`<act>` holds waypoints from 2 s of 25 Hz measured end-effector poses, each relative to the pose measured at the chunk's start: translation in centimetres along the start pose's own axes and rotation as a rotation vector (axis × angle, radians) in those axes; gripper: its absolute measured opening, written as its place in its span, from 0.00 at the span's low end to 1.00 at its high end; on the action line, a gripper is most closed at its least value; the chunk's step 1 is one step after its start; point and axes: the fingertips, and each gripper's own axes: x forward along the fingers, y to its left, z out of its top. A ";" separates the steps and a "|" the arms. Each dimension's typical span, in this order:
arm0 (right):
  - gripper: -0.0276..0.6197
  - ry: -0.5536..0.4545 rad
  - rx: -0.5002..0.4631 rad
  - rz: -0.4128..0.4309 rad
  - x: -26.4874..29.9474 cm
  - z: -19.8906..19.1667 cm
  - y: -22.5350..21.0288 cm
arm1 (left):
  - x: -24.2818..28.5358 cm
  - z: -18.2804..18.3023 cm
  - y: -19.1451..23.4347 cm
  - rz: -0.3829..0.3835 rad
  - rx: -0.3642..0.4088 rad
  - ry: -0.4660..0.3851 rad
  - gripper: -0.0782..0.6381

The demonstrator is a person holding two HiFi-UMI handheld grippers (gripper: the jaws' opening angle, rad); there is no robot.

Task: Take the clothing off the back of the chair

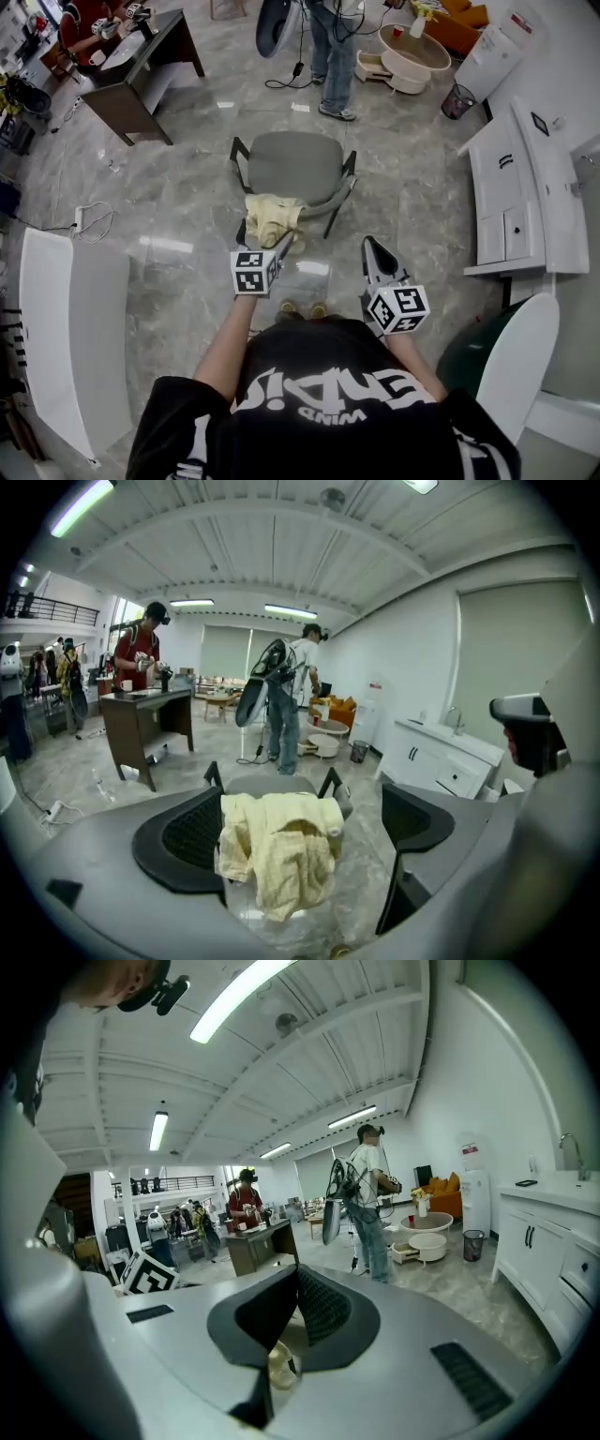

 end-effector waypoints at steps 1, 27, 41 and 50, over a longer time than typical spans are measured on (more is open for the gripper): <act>0.06 0.003 -0.001 -0.008 -0.1 0.0 -0.2 | 1.0 -0.6 0.2 0.004 0.002 0.017 0.83; 0.06 0.051 -0.001 -0.100 -0.5 -0.8 -2.8 | 8.2 -6.1 2.5 0.029 -0.026 0.201 0.55; 0.06 0.053 0.008 -0.105 -0.9 -1.7 -2.5 | 5.4 -2.4 2.8 0.048 0.013 0.132 0.28; 0.06 0.051 0.009 -0.068 -0.6 -2.0 -1.9 | -0.1 11.2 0.8 0.016 0.083 -0.127 0.28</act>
